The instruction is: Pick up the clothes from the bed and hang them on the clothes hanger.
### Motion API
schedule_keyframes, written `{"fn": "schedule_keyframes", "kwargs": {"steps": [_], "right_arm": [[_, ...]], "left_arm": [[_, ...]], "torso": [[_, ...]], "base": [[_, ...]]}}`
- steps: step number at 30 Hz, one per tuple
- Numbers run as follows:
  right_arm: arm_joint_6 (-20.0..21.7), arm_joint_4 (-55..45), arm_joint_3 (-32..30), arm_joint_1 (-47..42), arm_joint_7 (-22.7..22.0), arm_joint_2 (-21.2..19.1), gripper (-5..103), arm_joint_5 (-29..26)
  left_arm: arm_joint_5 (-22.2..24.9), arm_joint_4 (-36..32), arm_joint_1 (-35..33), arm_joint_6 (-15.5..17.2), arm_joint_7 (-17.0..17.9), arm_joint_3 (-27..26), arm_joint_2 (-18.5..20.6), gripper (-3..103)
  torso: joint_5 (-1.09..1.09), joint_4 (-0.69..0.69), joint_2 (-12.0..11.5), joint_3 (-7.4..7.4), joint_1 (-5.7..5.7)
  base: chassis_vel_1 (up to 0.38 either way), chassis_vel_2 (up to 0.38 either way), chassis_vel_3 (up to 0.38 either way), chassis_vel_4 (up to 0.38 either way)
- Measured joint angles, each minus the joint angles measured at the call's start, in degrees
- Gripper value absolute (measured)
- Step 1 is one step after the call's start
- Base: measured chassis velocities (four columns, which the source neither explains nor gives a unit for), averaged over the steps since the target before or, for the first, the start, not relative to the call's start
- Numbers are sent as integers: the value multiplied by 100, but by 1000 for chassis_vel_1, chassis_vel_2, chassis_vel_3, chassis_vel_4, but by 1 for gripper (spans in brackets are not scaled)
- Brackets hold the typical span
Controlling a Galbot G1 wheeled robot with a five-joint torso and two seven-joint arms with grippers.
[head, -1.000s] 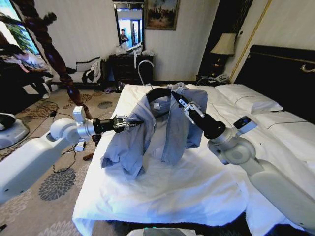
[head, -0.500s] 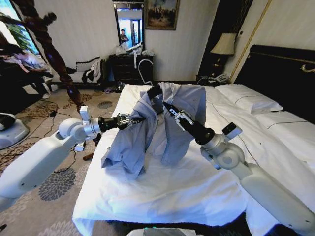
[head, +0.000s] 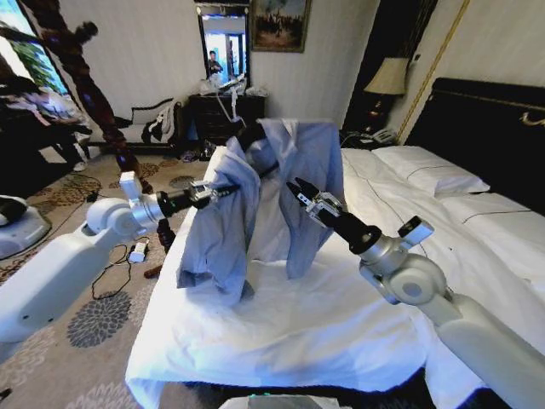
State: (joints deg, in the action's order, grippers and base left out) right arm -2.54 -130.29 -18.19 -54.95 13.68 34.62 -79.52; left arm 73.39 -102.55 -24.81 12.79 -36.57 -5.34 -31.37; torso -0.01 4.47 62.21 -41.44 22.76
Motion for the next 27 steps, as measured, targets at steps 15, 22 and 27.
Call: {"fn": "schedule_keyframes", "kwargs": {"steps": [15, 22, 27], "right_arm": [[-101, 180, -316, -254, -4, 94, 100, 168], [-104, 273, -250, -240, 1, 130, 100, 184], [-106, 334, -208, -269, -7, 36, 100, 203]], "left_arm": [[919, 584, 830, 1034, 1808, -116, 1259, 18], [1306, 907, 1157, 1738, 3126, -22, 1511, 18], [1411, 1027, 1342, 1998, 3548, 11, 1547, 18]], "torso": [[0, -4, 0, 0, 0], [0, 1, 0, 0, 0], [0, -5, 0, -1, 0]], "base": [[0, 0, 0, 0], [0, 0, 0, 0], [0, 0, 0, 0]]}}
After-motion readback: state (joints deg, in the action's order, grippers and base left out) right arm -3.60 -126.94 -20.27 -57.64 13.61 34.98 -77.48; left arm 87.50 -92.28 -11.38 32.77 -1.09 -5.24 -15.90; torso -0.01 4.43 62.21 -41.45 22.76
